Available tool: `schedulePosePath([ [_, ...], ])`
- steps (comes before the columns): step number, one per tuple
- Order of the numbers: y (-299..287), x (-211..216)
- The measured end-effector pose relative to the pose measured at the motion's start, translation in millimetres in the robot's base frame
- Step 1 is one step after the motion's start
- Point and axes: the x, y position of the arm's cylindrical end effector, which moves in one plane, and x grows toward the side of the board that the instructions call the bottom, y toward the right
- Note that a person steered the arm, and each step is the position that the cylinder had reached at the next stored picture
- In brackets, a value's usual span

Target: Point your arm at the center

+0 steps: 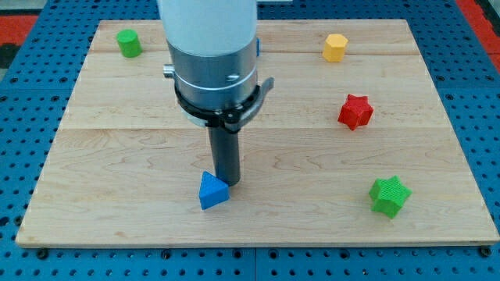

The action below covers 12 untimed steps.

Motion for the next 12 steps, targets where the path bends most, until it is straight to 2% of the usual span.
schedulePosePath([
  [2,12.0,-21.8],
  [7,12.0,-44.6],
  [12,34.2,-50.1],
])
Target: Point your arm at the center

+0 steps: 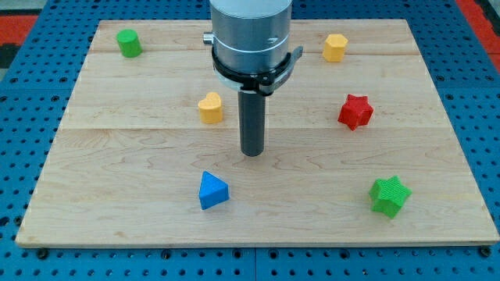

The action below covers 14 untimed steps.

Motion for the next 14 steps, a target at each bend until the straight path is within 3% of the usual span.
schedulePosePath([
  [2,18.4,0.0],
  [4,95.1,-0.4],
  [12,66.9,-37.5],
  [14,5.6,-81.1],
])
